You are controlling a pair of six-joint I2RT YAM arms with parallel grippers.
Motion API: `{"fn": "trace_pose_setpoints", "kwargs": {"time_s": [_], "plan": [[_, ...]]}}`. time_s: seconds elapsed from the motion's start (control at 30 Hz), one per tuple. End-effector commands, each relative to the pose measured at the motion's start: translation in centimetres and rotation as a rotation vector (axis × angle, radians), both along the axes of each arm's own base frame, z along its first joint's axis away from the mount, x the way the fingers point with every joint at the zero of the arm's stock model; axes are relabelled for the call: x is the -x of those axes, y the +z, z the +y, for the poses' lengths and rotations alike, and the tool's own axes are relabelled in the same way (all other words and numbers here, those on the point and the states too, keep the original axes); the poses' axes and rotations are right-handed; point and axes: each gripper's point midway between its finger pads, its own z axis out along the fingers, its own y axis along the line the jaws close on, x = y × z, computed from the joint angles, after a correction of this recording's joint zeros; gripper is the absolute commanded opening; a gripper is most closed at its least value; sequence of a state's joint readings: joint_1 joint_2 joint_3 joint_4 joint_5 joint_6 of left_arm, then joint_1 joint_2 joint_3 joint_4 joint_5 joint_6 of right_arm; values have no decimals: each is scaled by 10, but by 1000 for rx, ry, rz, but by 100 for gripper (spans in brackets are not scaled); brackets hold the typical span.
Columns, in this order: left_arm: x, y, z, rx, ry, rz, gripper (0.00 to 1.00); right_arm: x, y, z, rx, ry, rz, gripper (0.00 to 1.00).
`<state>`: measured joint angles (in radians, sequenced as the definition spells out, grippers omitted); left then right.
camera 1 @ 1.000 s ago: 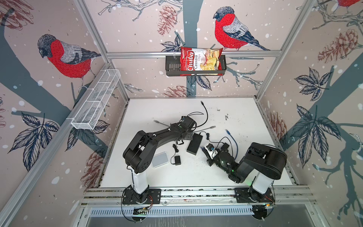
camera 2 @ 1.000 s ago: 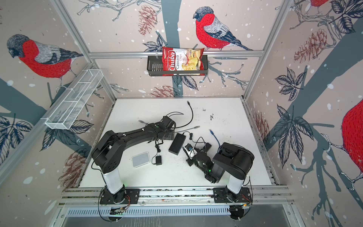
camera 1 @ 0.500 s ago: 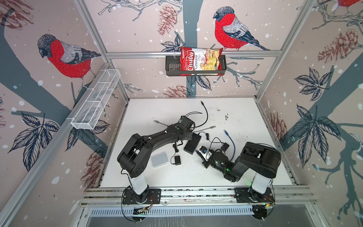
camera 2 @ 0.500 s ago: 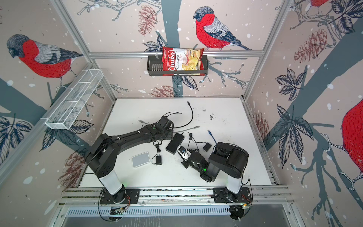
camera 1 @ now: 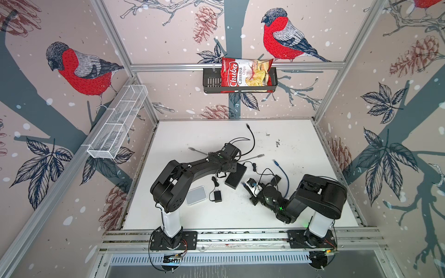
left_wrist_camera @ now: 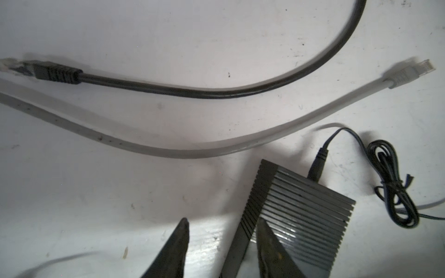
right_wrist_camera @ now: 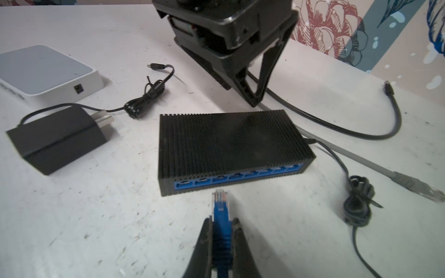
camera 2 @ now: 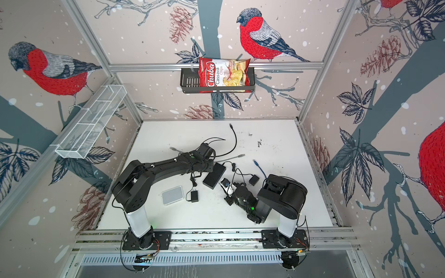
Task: Insert the plug into the switch port
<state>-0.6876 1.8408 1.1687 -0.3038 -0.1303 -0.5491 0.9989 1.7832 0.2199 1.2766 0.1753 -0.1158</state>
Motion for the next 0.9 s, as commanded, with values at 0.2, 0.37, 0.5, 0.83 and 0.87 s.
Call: {"fn": "trace_pose_setpoints", "kwargs": {"time_s": [0.2,0.37,0.5,0.83,0.87], "plan": [[-1,-6,-5,11,-10,17,36,-14,0,6,10,-23,-1,2],[1,-13,-7,14,-14,30,35,-15,-3,8,13,-17,5,2],[3,-16,-5,11,-11,38,32,-16,-5,5,13,-31,12,2],[5,-22,-13,44,-42,47,27,-19,-2,4,-9,-27,9,2],[5,-22,-13,45,-43,49,26,-20,0,5,-17,-23,4,2]]}}
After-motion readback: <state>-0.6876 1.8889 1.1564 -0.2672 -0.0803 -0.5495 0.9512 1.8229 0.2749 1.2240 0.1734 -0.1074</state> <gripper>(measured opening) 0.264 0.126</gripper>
